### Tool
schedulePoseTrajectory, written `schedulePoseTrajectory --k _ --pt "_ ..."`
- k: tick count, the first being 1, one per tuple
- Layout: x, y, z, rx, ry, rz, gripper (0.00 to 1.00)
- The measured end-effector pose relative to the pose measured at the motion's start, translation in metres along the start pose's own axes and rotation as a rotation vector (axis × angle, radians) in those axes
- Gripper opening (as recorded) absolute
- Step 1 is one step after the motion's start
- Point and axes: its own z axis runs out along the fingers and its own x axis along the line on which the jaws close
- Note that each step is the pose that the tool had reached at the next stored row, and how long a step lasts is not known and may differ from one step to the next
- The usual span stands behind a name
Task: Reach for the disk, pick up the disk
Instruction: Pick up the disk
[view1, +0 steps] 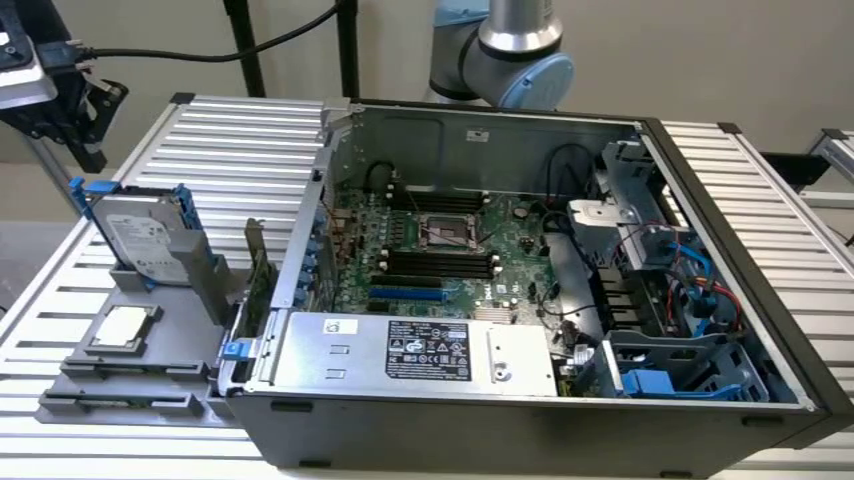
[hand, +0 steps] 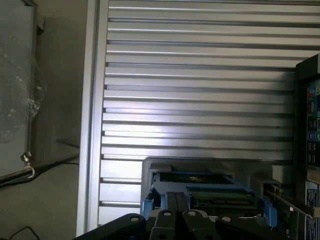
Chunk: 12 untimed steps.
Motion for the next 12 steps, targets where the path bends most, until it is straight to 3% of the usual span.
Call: schedulePoseTrajectory --k 5,12 --pt "0.0001 -0.0004 0.0000 0.0000 0.0003 -0.010 0.11" --pt "0.0001 -0.0006 0.0000 0.0026 0.0044 -0.116 0.11"
